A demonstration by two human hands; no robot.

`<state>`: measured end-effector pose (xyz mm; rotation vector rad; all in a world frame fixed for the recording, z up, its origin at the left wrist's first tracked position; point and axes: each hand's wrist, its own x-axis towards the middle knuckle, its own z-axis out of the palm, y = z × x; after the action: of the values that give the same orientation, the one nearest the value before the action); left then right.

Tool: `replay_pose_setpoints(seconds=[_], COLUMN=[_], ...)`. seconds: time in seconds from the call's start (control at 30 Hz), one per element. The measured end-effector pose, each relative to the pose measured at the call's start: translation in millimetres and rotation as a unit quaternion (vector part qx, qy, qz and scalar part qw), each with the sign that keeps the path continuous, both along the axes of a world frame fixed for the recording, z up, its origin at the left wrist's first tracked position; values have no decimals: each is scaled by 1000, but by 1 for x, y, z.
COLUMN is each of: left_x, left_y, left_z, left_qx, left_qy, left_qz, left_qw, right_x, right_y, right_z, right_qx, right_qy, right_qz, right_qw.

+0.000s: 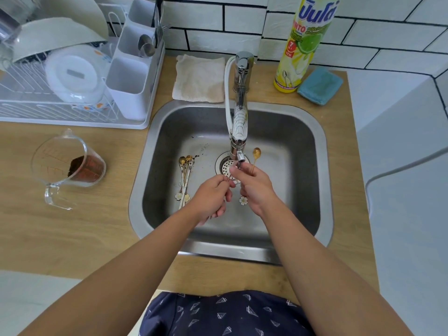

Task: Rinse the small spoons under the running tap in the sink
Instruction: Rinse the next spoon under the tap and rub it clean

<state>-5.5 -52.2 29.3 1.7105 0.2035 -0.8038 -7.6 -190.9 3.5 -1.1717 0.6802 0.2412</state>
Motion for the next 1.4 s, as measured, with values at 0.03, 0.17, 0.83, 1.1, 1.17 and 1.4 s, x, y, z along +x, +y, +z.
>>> replay_pose_setpoints(seconds=[0.03, 0.17, 0.83, 1.1, 1.17, 1.4], left_x=[-1, -5, -7, -6, -6, -4], left_y=[2, 5, 2, -1, -1, -2], left_z=[1, 6, 7, 9, 9, 9], left_qx=[-4, -33, 96, 115, 116, 157], left_qy=[4, 13, -128, -128, -125, -146], left_qz=[2, 10, -52, -76, -78, -106], left_qw=[1000, 999, 986, 982, 982, 971], right_x=[1, 3, 4, 6, 5, 5], right_y=[0, 0, -1, -3, -3, -1], right_z=[0, 1, 6, 8, 10, 12], right_qx=[-6, -47, -81, -75, -80, -60], right_qy=[2, -7, -28, -29, -24, -29], right_qz=[10, 37, 57, 49, 51, 32], right_qw=[1000, 998, 995, 996, 995, 997])
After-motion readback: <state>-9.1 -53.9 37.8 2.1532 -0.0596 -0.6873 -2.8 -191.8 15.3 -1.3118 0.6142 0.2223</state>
